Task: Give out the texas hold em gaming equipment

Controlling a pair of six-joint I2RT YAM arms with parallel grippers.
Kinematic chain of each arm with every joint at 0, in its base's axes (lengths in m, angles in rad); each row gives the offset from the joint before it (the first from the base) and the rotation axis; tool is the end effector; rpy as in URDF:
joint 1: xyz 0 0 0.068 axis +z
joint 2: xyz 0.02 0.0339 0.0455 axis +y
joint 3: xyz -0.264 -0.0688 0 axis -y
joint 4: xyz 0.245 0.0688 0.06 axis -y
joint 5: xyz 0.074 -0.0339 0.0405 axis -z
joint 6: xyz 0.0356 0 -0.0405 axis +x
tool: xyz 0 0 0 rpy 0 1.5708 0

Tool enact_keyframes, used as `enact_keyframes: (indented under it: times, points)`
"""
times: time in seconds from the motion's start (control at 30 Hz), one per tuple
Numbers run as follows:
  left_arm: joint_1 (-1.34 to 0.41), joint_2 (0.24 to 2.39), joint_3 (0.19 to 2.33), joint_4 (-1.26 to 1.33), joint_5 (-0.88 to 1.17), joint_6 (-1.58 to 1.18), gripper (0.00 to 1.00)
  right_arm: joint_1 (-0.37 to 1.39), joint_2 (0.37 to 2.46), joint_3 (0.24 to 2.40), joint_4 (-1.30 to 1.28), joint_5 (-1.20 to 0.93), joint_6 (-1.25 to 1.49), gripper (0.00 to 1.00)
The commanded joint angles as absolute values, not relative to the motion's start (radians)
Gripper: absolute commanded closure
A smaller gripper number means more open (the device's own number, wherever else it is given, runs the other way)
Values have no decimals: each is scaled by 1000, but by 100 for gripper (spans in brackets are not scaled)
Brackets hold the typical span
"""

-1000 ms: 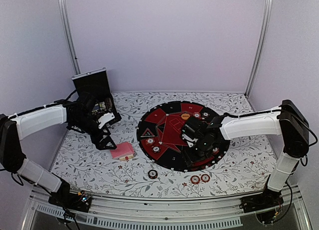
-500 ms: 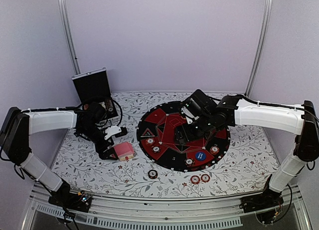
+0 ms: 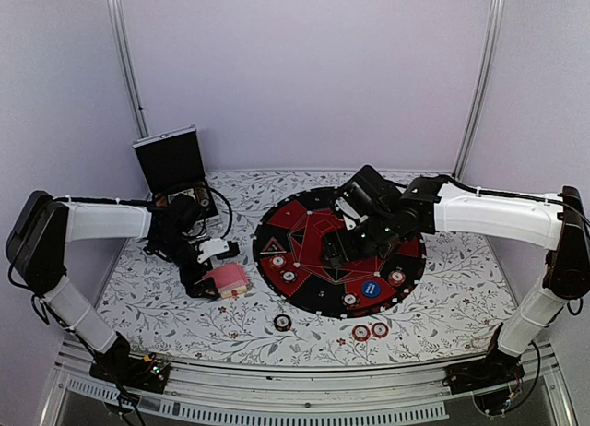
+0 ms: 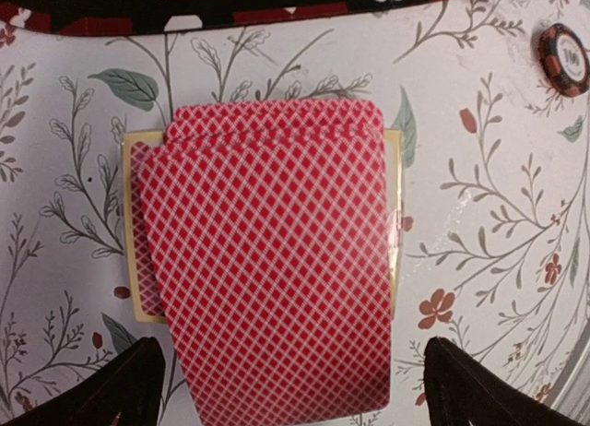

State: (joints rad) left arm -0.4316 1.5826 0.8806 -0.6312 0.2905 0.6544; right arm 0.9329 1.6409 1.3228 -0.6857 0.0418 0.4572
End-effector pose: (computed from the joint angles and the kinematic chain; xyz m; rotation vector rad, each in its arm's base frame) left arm 0.2449 -0.1240 0.1600 1.5155 2.4148 -0.3766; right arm 0.2089 0.2793 0.2648 -0.6073 2.5734 0.4509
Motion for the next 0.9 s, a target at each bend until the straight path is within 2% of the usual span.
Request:
enact_keyframes:
  times: [0.0,0.87]
  points:
    - [-445,1596,892,-614,285,690,0,929,1621,1322,-667,24,468,12]
    - [-450,1684,924,-577,233,764,0,928,1618,1301,-636,-21,475,16]
